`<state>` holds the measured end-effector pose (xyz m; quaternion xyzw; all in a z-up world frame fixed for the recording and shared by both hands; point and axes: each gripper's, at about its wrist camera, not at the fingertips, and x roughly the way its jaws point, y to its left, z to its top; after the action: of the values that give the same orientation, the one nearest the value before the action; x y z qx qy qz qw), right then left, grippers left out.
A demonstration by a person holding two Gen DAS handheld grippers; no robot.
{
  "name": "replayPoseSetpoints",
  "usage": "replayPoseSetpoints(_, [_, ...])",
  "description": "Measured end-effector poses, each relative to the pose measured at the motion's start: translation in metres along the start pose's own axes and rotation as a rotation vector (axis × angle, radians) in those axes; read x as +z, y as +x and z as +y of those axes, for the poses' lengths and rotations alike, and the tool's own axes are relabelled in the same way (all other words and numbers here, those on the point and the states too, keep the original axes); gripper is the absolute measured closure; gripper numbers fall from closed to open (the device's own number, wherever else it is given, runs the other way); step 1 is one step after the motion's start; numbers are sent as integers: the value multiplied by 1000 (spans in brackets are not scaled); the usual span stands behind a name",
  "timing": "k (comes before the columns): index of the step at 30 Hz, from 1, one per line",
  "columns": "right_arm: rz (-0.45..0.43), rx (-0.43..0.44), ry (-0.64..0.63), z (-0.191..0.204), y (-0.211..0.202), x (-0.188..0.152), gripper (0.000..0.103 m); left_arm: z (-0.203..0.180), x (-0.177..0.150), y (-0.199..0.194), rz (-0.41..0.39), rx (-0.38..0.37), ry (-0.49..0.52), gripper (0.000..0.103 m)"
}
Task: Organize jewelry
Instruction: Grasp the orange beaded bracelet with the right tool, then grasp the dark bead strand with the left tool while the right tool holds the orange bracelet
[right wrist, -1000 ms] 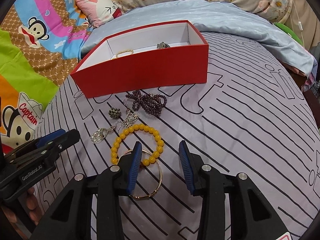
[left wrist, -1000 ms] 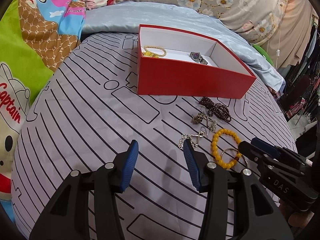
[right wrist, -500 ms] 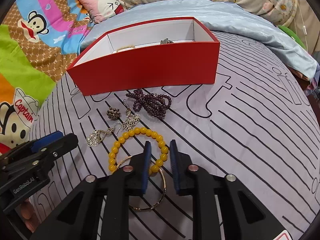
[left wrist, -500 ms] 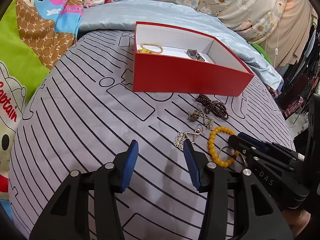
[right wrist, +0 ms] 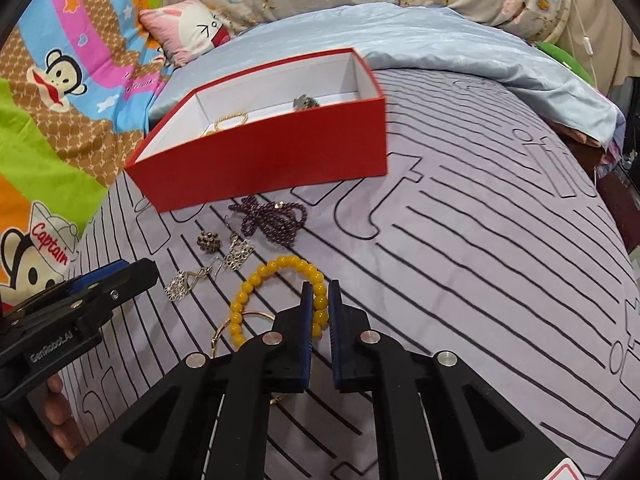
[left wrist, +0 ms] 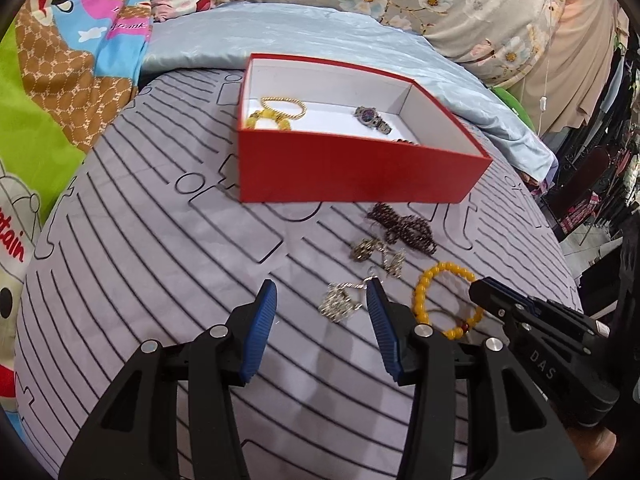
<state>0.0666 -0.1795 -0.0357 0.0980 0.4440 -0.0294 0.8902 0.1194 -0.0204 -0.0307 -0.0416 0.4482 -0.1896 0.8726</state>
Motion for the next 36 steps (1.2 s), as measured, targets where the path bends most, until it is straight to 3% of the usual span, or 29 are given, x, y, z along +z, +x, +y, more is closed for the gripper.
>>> replayPoseSetpoints(14, [-1, -41, 56, -37, -22, -9, 96, -60, 32, 42, 4, -61, 41, 58])
replayPoseSetpoints(23, [-4, -10, 89, -48, -21, -9, 96, -71, 37, 75, 47, -23, 37, 59])
replayPoseSetpoints(27, [-3, -1, 91, -47, -19, -9, 96, -73, 36, 75, 36, -8, 57, 68])
replayPoseSetpoints(31, [-3, 4, 90, -46, -19, -9, 96, -72, 35, 76, 36, -9, 67, 86])
replayPoseSetpoints(36, [-9, 3, 87, -43, -20, -9, 96, -71, 35, 74, 34, -31, 64, 94])
